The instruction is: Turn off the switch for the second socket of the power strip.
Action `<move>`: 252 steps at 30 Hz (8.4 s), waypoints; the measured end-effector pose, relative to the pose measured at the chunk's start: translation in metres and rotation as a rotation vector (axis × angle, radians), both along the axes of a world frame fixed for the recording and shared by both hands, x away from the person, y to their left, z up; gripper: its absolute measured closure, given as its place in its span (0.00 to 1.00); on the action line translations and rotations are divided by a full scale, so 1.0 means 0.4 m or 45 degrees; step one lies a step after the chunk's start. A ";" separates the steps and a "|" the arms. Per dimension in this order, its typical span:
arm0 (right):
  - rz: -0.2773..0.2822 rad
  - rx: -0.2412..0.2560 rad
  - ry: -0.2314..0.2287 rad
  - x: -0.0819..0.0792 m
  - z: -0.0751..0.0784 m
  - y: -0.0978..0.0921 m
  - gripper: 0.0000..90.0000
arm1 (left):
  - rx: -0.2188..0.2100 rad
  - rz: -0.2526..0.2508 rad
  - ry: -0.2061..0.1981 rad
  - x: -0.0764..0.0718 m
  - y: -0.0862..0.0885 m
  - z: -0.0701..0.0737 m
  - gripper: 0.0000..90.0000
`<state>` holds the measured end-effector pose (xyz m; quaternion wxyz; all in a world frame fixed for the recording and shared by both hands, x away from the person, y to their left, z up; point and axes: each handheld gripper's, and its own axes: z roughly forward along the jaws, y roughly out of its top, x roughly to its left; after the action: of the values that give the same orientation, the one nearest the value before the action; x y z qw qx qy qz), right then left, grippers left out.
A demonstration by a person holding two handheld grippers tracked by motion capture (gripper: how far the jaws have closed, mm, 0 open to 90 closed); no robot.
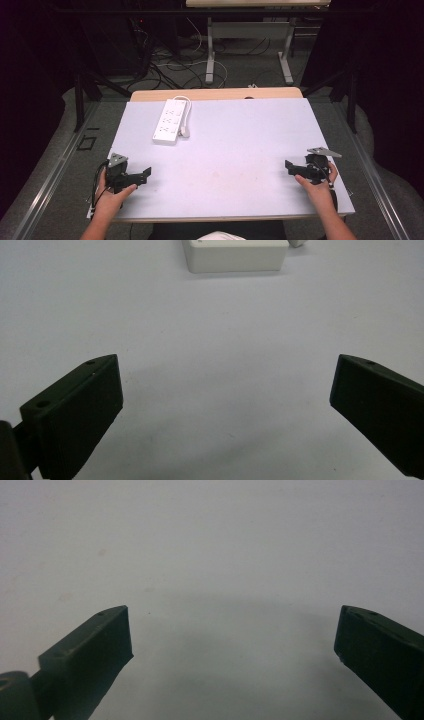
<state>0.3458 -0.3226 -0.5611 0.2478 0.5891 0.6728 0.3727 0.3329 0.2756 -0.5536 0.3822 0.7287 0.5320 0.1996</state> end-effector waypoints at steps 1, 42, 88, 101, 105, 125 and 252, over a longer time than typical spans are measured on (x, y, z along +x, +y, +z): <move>-0.009 -0.002 -0.004 -0.005 0.003 -0.001 0.01 | -0.002 -0.005 -0.004 -0.001 0.000 0.002 0.01; 0.071 -0.045 -0.078 -0.031 0.020 0.057 0.05 | -0.065 0.029 -0.158 0.015 -0.026 0.050 0.23; 0.122 -0.093 -0.089 -0.038 0.022 0.067 0.07 | -0.080 -0.093 -0.054 0.166 -0.125 0.160 0.61; 0.128 -0.106 -0.092 -0.033 0.026 0.074 0.11 | -0.130 -0.116 -0.024 0.221 -0.176 0.187 0.72; 0.109 -0.084 -0.065 -0.030 0.024 0.071 0.16 | -0.128 -0.116 -0.010 0.234 -0.186 0.190 0.77; 0.128 -0.091 -0.060 -0.029 0.024 0.082 0.16 | -0.180 -0.112 0.066 0.309 -0.222 0.249 0.92; 0.119 -0.049 0.009 -0.030 0.011 0.072 0.16 | 0.109 0.056 0.299 0.525 -0.274 0.075 1.00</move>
<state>0.3339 -0.2938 -0.5566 0.2389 0.5535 0.7074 0.3689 0.5431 0.1658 -0.5236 0.2812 0.7510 0.5798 0.1438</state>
